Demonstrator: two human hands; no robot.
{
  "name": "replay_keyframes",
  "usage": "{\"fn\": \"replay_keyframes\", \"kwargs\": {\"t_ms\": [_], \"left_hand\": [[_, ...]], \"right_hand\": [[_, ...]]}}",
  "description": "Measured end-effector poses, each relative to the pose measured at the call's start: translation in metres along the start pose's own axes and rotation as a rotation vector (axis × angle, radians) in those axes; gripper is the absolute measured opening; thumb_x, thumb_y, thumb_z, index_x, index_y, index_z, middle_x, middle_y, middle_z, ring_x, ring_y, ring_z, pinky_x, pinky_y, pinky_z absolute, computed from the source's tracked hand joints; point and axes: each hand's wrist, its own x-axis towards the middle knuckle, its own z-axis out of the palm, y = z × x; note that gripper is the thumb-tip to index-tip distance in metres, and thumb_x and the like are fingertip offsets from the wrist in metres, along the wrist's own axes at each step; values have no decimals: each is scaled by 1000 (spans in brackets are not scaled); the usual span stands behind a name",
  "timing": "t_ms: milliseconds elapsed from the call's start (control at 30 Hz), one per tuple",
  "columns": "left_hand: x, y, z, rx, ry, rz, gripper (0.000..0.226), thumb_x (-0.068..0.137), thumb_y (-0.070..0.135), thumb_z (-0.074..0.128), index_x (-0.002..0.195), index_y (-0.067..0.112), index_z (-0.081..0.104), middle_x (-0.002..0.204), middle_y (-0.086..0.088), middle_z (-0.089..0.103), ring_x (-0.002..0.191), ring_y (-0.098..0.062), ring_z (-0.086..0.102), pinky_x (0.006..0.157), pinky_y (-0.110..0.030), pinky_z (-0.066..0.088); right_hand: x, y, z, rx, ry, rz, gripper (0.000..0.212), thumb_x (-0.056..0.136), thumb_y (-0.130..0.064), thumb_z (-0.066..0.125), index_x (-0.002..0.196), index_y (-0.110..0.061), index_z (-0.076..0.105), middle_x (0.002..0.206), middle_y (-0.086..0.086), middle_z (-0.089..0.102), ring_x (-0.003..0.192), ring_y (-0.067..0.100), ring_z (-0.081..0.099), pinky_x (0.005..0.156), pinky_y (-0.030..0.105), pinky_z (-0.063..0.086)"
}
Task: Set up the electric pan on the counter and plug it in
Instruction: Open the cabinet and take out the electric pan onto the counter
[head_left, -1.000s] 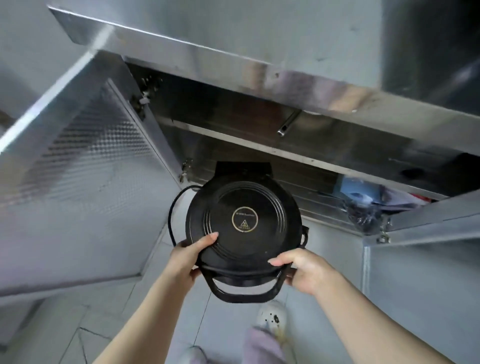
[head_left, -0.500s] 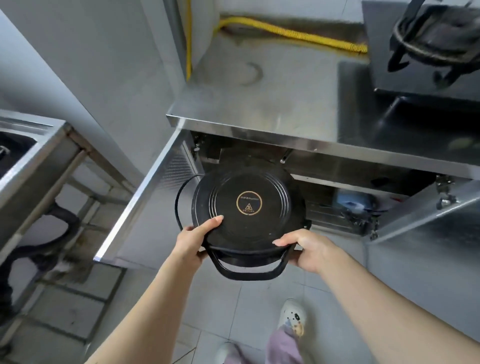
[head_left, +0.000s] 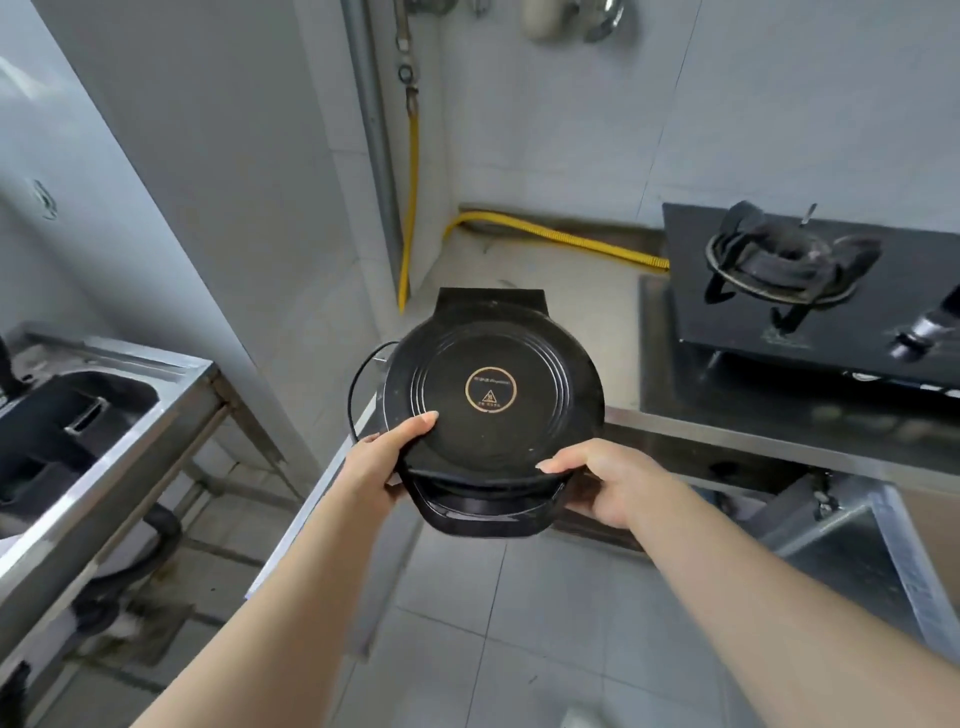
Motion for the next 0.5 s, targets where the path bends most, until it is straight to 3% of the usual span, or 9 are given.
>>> {"fn": "replay_keyframes", "kwargs": {"t_ms": [100, 200, 267, 367, 500], "left_hand": [[4, 26, 18, -27, -14, -9, 27, 68, 23, 83, 89, 14, 67, 65, 3, 74, 77, -14, 66, 62, -27, 52], [20, 45, 37, -32, -4, -7, 44, 63, 27, 86, 100, 14, 66, 88, -2, 73, 85, -16, 66, 64, -30, 54], [35, 59, 55, -31, -4, 2, 50, 62, 27, 86, 105, 14, 64, 95, -4, 71, 84, -16, 67, 65, -31, 54], [64, 83, 89, -19, 8, 9, 43, 65, 26, 85, 98, 14, 62, 94, -5, 69, 82, -17, 65, 62, -30, 52], [114, 108, 120, 27, 40, 9, 59, 60, 30, 87, 109, 10, 61, 103, -8, 69, 91, -20, 65, 66, -33, 53]], "right_hand": [[-1, -37, 0, -19, 20, -49, 17, 72, 16, 67, 74, -1, 67, 84, 14, 73, 85, 27, 68, 86, 40, 56], [8, -68, -3, -46, 27, -57, 19, 72, 12, 71, 84, -2, 68, 105, 17, 71, 91, 30, 69, 79, 40, 59], [20, -90, -7, -55, 41, -67, 23, 70, 11, 72, 90, -2, 69, 106, 17, 70, 84, 29, 70, 70, 38, 60], [47, -126, -14, -51, 55, -84, 27, 70, 11, 73, 94, -1, 68, 101, 16, 69, 80, 29, 69, 70, 37, 59], [90, -164, -19, -9, 74, -65, 42, 66, 9, 77, 106, 0, 66, 102, 16, 69, 84, 28, 69, 69, 36, 60]]}}
